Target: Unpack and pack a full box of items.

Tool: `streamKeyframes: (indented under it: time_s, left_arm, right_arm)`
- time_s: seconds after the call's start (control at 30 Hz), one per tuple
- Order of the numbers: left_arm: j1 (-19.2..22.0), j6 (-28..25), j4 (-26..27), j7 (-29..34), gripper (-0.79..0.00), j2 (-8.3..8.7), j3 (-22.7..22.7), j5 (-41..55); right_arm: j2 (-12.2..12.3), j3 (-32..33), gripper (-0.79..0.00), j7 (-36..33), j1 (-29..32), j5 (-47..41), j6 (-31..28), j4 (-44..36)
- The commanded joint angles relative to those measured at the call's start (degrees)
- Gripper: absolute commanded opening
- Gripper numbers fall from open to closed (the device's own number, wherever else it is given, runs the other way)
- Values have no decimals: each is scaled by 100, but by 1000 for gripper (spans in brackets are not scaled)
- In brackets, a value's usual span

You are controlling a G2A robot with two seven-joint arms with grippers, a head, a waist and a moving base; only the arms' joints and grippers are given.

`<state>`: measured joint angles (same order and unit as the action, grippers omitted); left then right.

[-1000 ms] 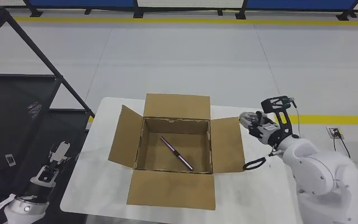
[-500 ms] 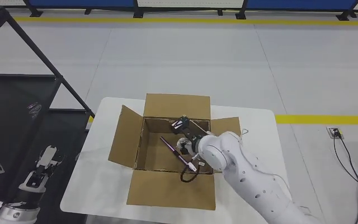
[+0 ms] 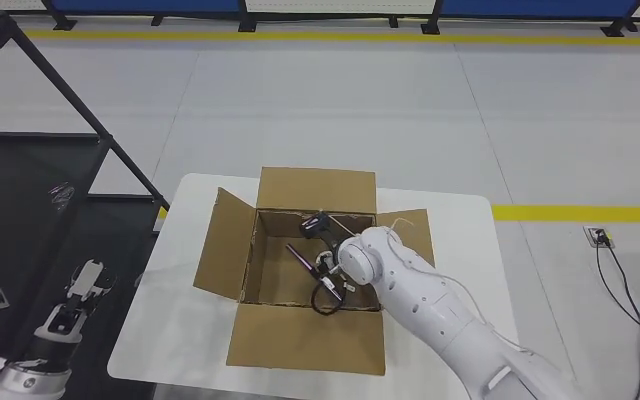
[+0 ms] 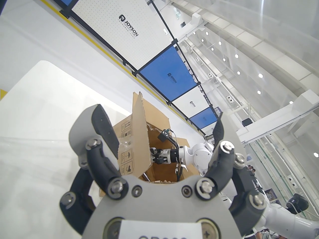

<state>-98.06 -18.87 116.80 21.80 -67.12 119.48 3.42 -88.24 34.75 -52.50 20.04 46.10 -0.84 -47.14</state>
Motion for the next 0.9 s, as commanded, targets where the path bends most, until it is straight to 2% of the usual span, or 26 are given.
streamKeyframes:
  time_s: [0.0,0.1,0.13,0.17,0.2,0.3,0.37,0.5,0.67,0.87]
  left_arm:
    - [0,11,19,18,0,1,-18,-15]
    - [0,19,43,25,0,1,-40,-36]
    - [0,18,49,29,0,1,-48,-45]
    - [1,17,54,33,0,1,-58,-55]
    - [0,23,57,35,0,1,-71,-63]
    - [4,32,65,26,0,1,-106,-107]
    - [10,45,57,9,0,0,-131,-140]
    - [39,88,37,-6,0,1,-209,-256]
    - [222,99,-96,243,0,26,-447,-424]
    - [676,306,-402,752,0,76,-940,-691]
  right_arm:
    - [-41,3,-409,38,-47,-25,-33,123]
    - [-75,22,-382,75,-72,-20,-73,209]
    - [-80,36,-262,86,-74,-14,-81,226]
    - [-83,48,-200,91,-71,-5,-92,235]
    - [-83,63,-172,97,-69,10,-103,238]
    - [-67,143,-108,148,-30,38,-111,170]
    - [-34,226,-95,145,-1,62,-139,75]
    - [86,440,-12,153,153,212,-155,-408]
    - [418,1075,0,-5,729,465,-204,-1831]
    - [927,2420,0,-381,2222,893,-243,-4466]
